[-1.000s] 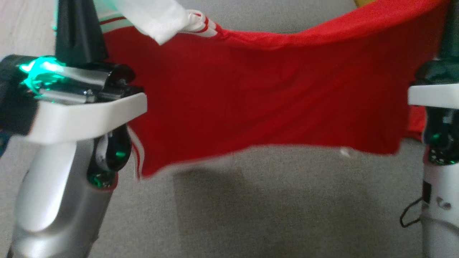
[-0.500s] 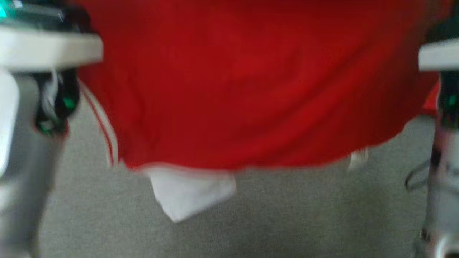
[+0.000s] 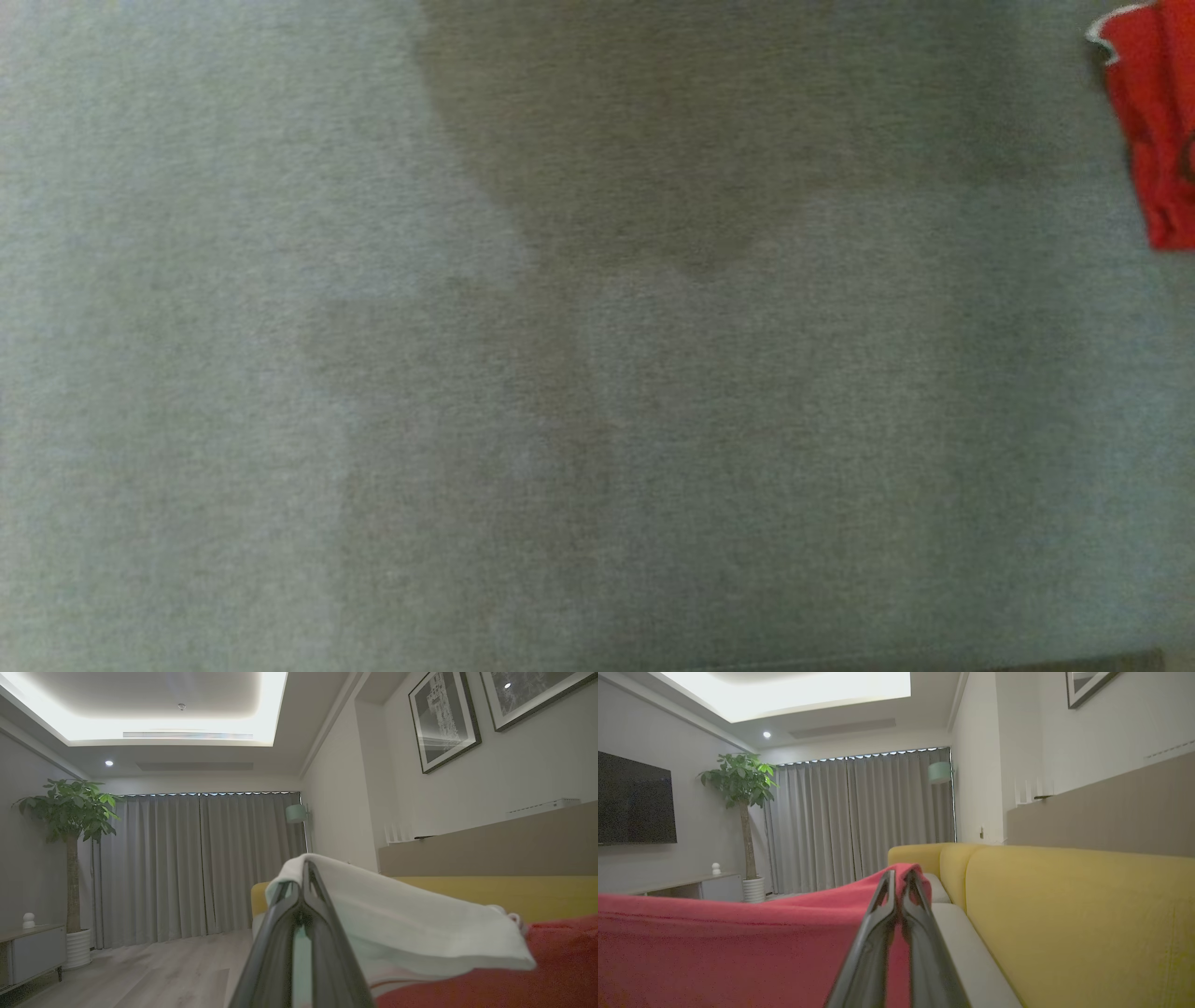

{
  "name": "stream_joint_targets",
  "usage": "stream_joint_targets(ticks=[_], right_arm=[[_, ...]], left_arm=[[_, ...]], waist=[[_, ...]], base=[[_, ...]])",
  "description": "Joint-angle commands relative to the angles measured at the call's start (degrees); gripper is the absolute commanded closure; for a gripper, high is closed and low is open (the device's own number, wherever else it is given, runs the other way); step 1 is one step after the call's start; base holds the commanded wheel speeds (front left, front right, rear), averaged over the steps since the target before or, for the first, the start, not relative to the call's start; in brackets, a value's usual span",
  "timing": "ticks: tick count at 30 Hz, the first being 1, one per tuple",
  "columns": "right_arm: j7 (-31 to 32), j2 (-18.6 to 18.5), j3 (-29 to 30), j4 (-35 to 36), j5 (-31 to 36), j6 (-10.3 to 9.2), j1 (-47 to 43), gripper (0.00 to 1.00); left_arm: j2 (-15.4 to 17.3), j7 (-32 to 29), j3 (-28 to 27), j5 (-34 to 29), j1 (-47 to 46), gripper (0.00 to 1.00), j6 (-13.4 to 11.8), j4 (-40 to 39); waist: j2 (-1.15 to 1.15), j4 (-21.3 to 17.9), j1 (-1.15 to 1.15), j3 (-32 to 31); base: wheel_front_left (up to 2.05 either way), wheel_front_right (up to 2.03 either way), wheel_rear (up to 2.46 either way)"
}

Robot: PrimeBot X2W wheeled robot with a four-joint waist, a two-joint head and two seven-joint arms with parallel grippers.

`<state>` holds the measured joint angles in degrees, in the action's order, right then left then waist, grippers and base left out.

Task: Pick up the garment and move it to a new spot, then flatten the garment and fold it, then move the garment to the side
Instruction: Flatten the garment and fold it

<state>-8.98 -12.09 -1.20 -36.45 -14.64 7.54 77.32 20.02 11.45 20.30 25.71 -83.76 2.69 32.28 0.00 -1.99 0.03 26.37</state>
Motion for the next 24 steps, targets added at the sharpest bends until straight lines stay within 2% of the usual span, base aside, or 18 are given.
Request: stream_joint_targets(ticks=[1,5,11,13,18,24], right_arm=[[-1.82,0.31,-1.07,-1.88,0.01,-0.05,0.91,1.0],[-3.81,-0.9,-4.66,-8.97,-0.62,-0.05,-0.9,1.0],[-0.64,-3.99,-16.8,-15.48,-5.33,-0.05,-9.08,1.0],[1.41,-6.4,-22.85,-16.15,-9.08,-0.05,-13.71,1.0],[4.08,-9.53,-30.34,-15.19,-14.77,-0.05,-19.53,1.0],[8.8,-14.77,-41.14,-11.37,-22.17,-0.05,-25.81,1.0]], left_arm=[[1.8,1.28,-0.75,-0.39,-1.76,1.0,0.67,0.89],[0.14,2.82,1.4,-0.67,1.38,1.0,2.55,4.73],[-0.9,2.84,6.03,0.63,12.47,1.0,4.33,8.87],[0.05,1.61,9.31,2.03,18.16,1.0,4.69,9.83],[1.83,0.04,14.6,4.3,25.03,1.0,4.77,7.95],[7.0,-4.33,22.43,8.74,33.6,1.0,4.79,1.36]], waist=[[0.0,1.05,-0.03,0.29],[0.0,1.88,-0.03,-0.57],[0.0,2.83,-0.03,-3.3],[0.0,3.22,-0.03,-5.09],[0.0,3.49,-0.03,-7.9],[0.0,3.41,-0.03,-12.58]], base=[[0.0,0.0,0.0],[0.0,0.0,0.0],[0.0,0.0,0.0],[0.0,0.0,0.0],[0.0,0.0,0.0],[0.0,0.0,0.0]])
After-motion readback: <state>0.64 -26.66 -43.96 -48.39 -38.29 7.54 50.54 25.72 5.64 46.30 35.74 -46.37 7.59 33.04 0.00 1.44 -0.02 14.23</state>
